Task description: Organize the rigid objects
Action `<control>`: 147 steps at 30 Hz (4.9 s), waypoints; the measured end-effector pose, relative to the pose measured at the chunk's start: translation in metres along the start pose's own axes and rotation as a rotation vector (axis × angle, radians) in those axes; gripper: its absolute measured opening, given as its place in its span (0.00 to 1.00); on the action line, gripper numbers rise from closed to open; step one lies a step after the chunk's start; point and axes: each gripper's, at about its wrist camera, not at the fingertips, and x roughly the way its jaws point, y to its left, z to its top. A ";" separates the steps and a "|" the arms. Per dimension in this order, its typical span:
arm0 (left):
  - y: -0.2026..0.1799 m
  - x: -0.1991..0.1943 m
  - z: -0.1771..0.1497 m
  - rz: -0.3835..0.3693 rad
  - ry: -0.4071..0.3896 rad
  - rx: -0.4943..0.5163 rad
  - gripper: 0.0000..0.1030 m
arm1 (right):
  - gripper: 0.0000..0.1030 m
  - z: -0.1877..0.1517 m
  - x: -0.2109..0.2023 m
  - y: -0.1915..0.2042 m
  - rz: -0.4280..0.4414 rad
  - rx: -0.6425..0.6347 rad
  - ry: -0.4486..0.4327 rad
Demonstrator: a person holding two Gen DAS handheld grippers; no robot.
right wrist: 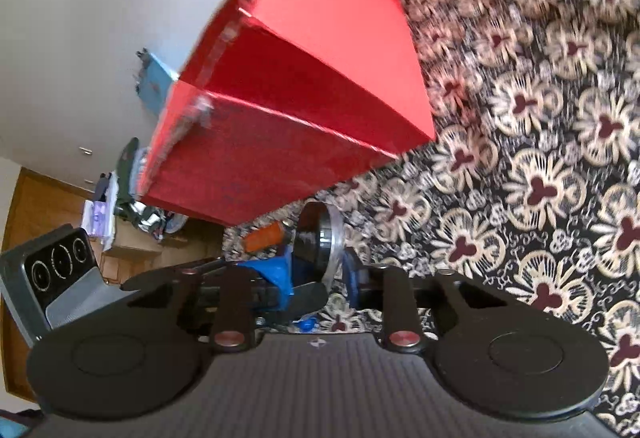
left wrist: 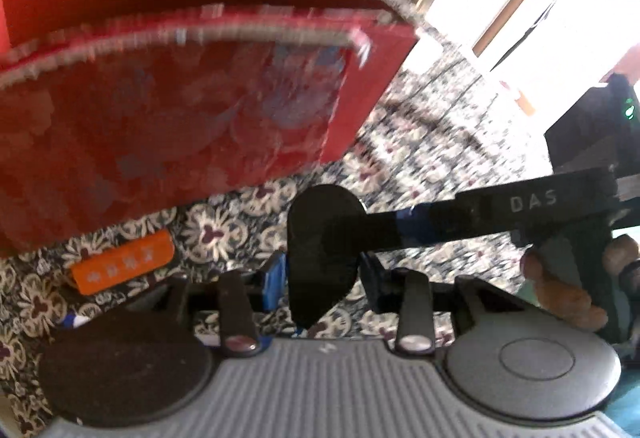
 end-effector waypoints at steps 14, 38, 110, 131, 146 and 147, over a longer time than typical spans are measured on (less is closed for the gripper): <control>-0.038 -0.102 0.049 -0.011 -0.321 0.181 0.37 | 0.00 0.046 -0.056 0.097 0.125 -0.335 -0.167; 0.114 -0.064 0.076 0.232 -0.226 -0.175 0.37 | 0.00 0.130 0.148 0.149 0.005 -0.542 0.334; 0.022 -0.108 0.011 0.385 -0.294 -0.113 0.80 | 0.11 0.040 0.014 0.138 0.064 -0.746 -0.146; 0.002 -0.060 -0.044 0.390 -0.114 -0.219 0.99 | 0.12 -0.003 0.005 0.070 0.032 -0.500 0.020; 0.021 -0.040 -0.054 0.388 0.001 -0.294 0.99 | 0.16 -0.003 0.039 0.034 0.006 -0.307 0.137; 0.021 -0.040 -0.054 0.382 0.001 -0.292 0.99 | 0.16 -0.002 0.042 0.033 0.017 -0.292 0.151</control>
